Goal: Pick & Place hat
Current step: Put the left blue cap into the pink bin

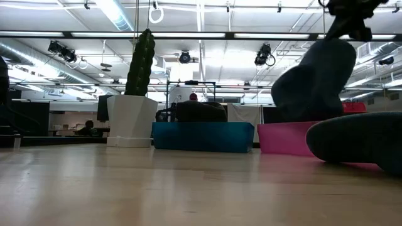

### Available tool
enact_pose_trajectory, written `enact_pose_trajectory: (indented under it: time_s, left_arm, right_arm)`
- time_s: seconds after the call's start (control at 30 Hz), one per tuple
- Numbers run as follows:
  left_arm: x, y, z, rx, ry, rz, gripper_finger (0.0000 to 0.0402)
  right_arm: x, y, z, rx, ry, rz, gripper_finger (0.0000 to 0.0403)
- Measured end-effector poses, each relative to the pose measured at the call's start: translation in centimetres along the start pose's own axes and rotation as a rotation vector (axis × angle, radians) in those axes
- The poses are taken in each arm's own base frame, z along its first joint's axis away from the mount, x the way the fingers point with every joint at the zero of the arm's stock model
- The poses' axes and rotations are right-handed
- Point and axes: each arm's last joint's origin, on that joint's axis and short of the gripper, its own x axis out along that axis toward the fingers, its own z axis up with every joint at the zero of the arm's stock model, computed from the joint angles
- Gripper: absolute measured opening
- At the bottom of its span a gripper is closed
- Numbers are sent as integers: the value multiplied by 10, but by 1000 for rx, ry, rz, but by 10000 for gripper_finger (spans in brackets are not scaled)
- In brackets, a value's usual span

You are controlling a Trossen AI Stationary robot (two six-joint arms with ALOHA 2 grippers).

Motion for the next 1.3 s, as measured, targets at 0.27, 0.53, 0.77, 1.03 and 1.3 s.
enact_pose_trajectory:
  time_s: [0.27,0.53,0.77,1.03,1.3]
  left_arm:
    - [7,9,9,13,25,-16,2]
    - [9,11,11,36,34,-23,2]
    - [9,11,11,37,34,-23,2]
    - [9,11,11,37,34,-23,3]
    - [9,11,11,38,25,-13,3]
  right_arm:
    - [-2,8,19,-131,107,-89,0]
    - [37,-6,13,-140,244,-112,0]
    - [69,-17,5,-107,301,-33,0]
    - [79,-19,-1,-57,346,72,0]
    - [70,-15,0,-62,271,89,0]
